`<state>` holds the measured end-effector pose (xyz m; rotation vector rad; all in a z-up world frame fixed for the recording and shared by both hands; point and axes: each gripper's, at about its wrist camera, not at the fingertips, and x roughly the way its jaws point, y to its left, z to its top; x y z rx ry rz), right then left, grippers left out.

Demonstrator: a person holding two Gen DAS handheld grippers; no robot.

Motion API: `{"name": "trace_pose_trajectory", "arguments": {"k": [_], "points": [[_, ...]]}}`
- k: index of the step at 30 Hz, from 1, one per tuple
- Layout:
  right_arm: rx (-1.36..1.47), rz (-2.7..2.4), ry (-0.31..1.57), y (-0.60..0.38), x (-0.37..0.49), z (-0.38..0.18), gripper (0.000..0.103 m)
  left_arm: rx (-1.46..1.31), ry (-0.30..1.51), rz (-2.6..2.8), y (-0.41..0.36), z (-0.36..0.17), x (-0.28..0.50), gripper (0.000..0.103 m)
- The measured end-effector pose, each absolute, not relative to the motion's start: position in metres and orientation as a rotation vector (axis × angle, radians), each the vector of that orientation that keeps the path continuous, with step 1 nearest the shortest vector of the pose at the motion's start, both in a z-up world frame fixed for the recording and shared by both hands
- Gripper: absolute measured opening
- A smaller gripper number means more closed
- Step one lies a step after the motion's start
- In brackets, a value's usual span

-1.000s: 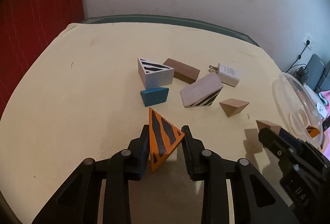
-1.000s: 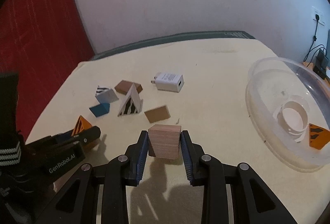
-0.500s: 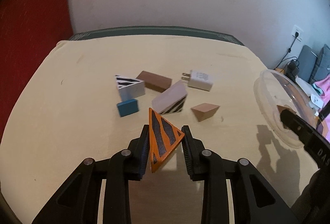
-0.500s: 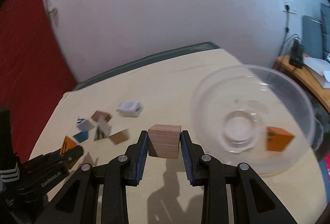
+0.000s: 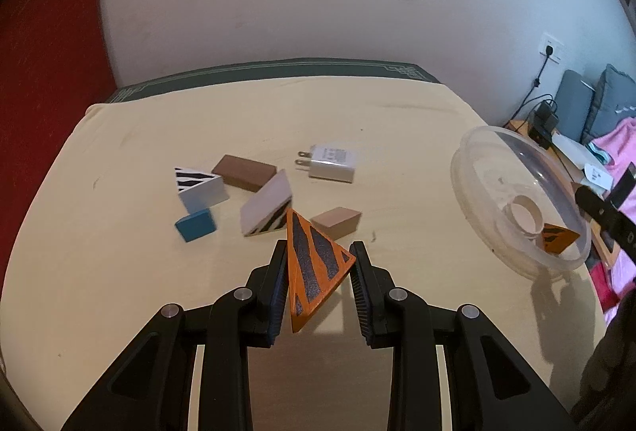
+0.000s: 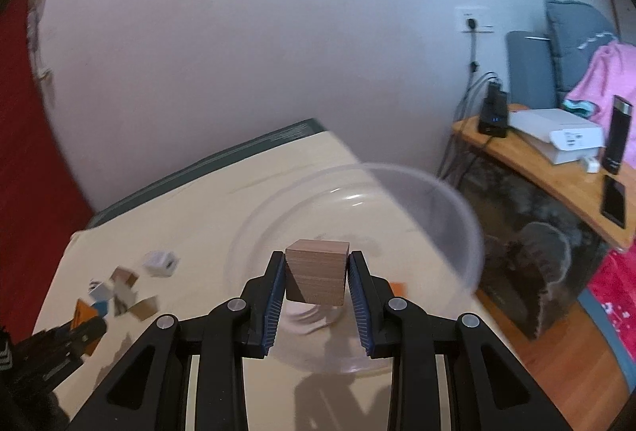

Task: Organize rigid objects
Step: 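Carry both blocks to the clear bowl and open both grippers inside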

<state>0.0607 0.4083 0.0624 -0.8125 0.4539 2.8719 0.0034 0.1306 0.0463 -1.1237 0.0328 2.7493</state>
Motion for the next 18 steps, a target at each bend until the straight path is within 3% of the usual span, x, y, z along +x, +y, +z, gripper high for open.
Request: {"name": "trace_pose_trajectory", "arguments": {"k": [7, 10, 11, 18], "points": [[-0.768, 2.796, 0.46, 0.437, 0.057, 0.061, 0.034, -1.12, 0.059, 2.73, 0.144, 0.049, 0.004, 0.031], [-0.738, 2.744, 0.506, 0.45, 0.057, 0.057, 0.052, -1.113, 0.072, 2.721, 0.149, 0.05, 0.004, 0.031], [-0.727, 2.734, 0.511, 0.452, 0.058, 0.056, 0.053, -1.111, 0.077, 2.718, 0.151, 0.051, 0.003, 0.031], [-0.679, 2.702, 0.489, 0.453, 0.063, 0.055, 0.053, -1.093, 0.105, 2.683, 0.169, 0.055, -0.001, 0.031]]}}
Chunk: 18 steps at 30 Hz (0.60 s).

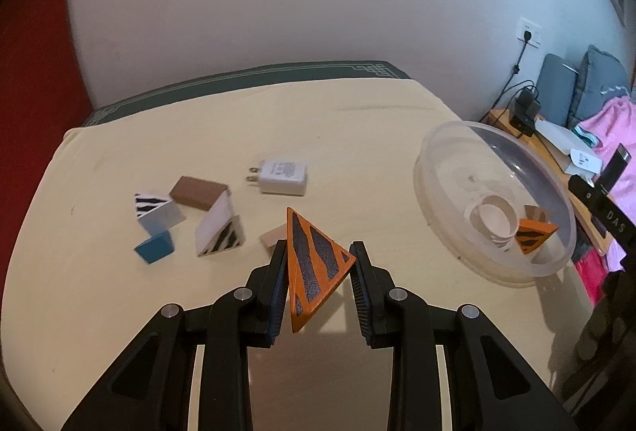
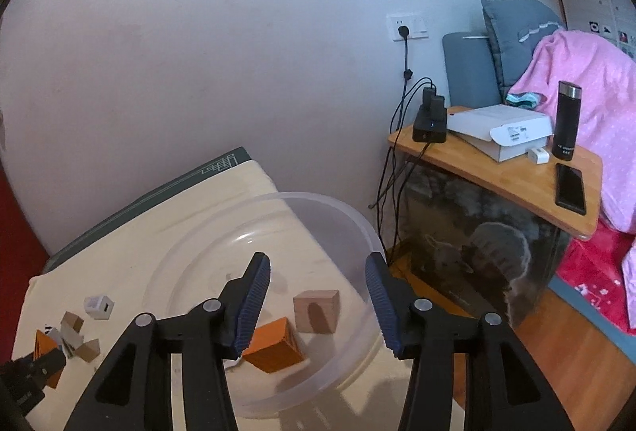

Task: Organize rigid objects
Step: 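Carry both blocks to the clear bowl and open both grippers inside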

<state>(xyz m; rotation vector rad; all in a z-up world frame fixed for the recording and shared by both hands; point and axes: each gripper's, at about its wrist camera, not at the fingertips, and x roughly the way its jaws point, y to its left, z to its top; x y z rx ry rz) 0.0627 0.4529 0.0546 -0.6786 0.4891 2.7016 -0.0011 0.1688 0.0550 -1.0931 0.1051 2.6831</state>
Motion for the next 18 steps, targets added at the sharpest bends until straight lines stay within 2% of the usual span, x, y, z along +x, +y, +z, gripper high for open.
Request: {"name": "trace_pose_trajectory", "arguments": {"k": [18], "points": [[-0.615, 2.716, 0.471, 0.443, 0.067, 0.052, 0.057, -0.988, 0.163, 2.569, 0.244, 0.074, -0.032, 0.031]]}}
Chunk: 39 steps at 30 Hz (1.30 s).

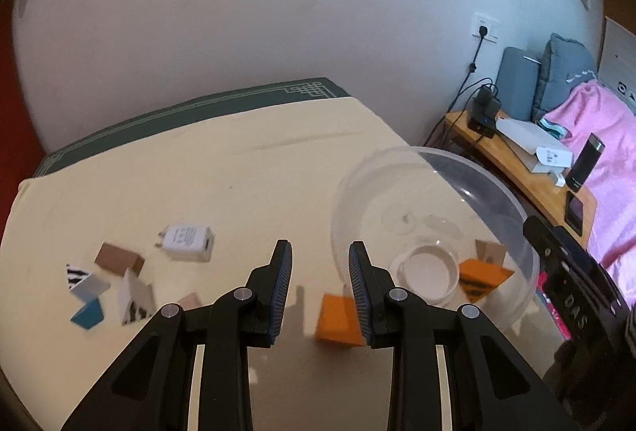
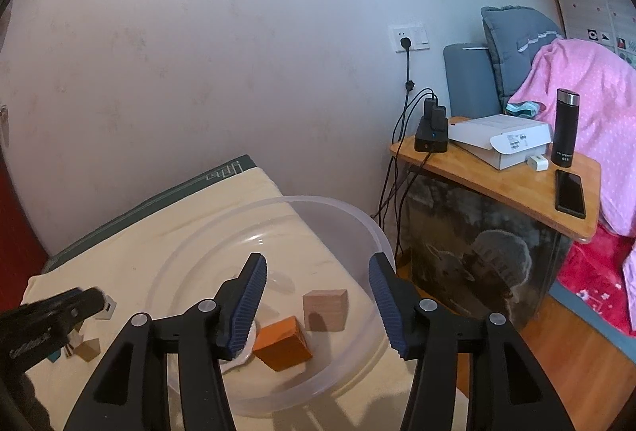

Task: Organize rigid objects
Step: 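Carry both blocks to the clear bowl and open both grippers inside, then grasp the orange rectangular block with the left gripper and lift it, then lower the orange block into the clear bowl and open the left gripper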

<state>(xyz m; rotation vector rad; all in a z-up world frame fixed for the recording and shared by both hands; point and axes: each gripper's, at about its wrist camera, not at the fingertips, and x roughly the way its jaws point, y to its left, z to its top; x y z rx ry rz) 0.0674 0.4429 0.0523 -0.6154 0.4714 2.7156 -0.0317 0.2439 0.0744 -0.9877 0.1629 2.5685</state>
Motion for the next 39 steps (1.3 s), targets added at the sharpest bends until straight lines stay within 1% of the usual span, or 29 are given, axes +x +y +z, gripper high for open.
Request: {"name": "trace_pose_trajectory", "arguments": {"k": [5, 8, 10, 11, 12, 18, 27, 31, 32, 33, 36, 39], "points": [[-0.604, 2.716, 0.496, 0.446, 0.068, 0.052, 0.058, -1.011, 0.145, 2.559, 0.237, 0.073, -0.031, 0.032], [-0.614, 2.714, 0.511, 0.448, 0.067, 0.05, 0.059, -1.08, 0.134, 2.545, 0.229, 0.061, -0.032, 0.033], [-0.611, 2.713, 0.519, 0.45, 0.067, 0.05, 0.06, -1.121, 0.124, 2.524, 0.225, 0.052, -0.03, 0.042], [-0.609, 2.713, 0.52, 0.45, 0.068, 0.051, 0.06, -1.134, 0.124, 2.515, 0.224, 0.048, -0.028, 0.051], [-0.608, 2.713, 0.52, 0.45, 0.068, 0.05, 0.06, -1.145, 0.128, 2.502, 0.224, 0.043, -0.026, 0.056], [-0.608, 2.713, 0.518, 0.449, 0.068, 0.05, 0.062, -1.142, 0.167, 2.473, 0.234, 0.034, -0.019, 0.058], [-0.621, 2.712, 0.523, 0.451, 0.068, 0.048, 0.062, -1.151, 0.203, 2.442, 0.241, 0.026, -0.021, 0.058], [-0.621, 2.715, 0.519, 0.451, 0.068, 0.048, 0.062, -1.125, 0.257, 2.455, 0.249, 0.022, -0.023, 0.057], [-0.621, 2.715, 0.518, 0.45, 0.068, 0.048, 0.062, -1.126, 0.266, 2.454, 0.25, 0.019, -0.024, 0.052], [-0.622, 2.714, 0.519, 0.45, 0.068, 0.048, 0.062, -1.142, 0.27, 2.446, 0.251, 0.015, -0.027, 0.041], [-0.623, 2.715, 0.519, 0.451, 0.067, 0.048, 0.062, -1.18, 0.233, 2.41, 0.249, 0.01, -0.032, 0.034], [-0.623, 2.715, 0.518, 0.451, 0.068, 0.048, 0.062, -1.153, 0.25, 2.417, 0.25, 0.014, -0.027, 0.033]]}}
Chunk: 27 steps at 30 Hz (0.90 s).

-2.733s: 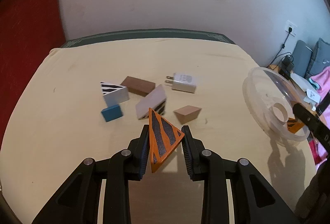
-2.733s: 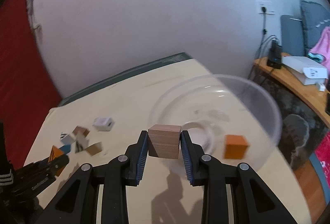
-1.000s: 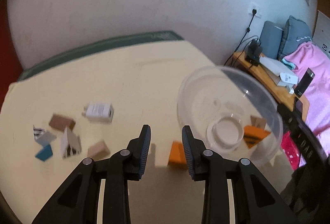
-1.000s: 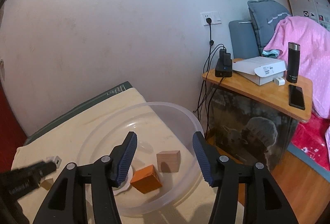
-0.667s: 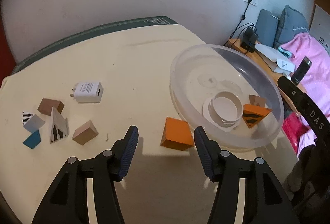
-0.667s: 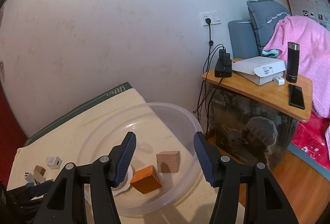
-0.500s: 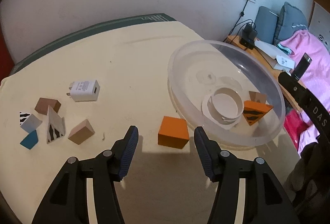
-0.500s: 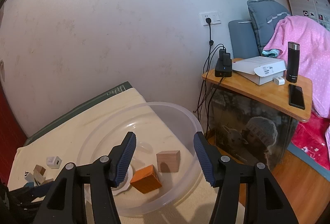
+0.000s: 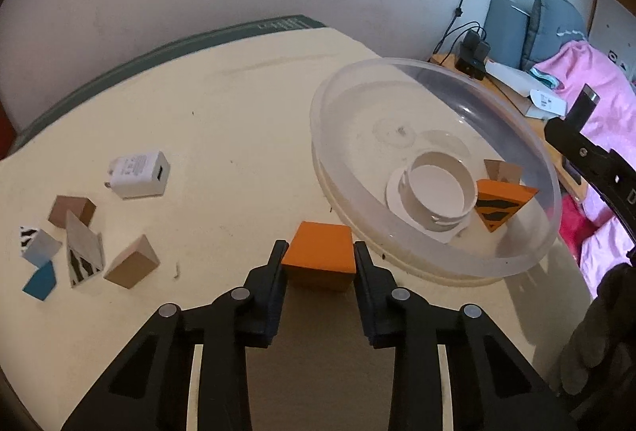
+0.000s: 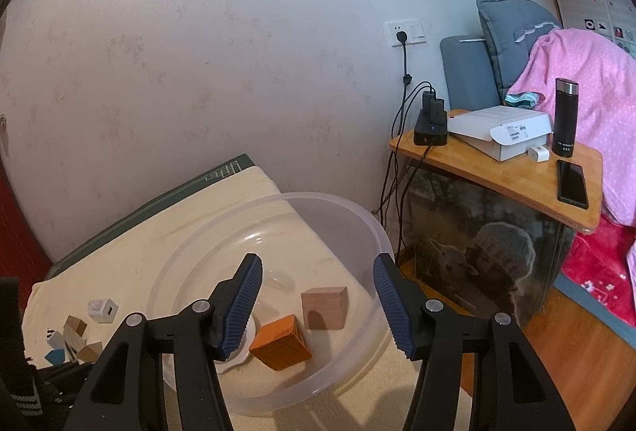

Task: Organize rigid objects
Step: 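Lower the orange block into the clear bowl and open the left gripper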

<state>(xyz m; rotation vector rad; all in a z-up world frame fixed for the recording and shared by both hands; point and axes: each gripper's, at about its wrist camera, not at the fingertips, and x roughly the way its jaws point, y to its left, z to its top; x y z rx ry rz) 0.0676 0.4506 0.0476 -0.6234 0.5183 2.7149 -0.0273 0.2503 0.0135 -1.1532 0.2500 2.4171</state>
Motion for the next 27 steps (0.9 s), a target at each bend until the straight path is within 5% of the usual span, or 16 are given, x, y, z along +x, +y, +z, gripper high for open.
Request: {"name": "trace_pose_trajectory", "arguments": {"k": [25, 27], "points": [[-0.625, 2.714, 0.524, 0.452, 0.067, 0.048, 0.062, -0.98, 0.181, 2.468, 0.282, 0.064, -0.047, 0.034], [-0.626, 2.712, 0.526, 0.452, 0.067, 0.047, 0.062, -0.997, 0.157, 2.46, 0.282, 0.063, -0.05, 0.057]]}}
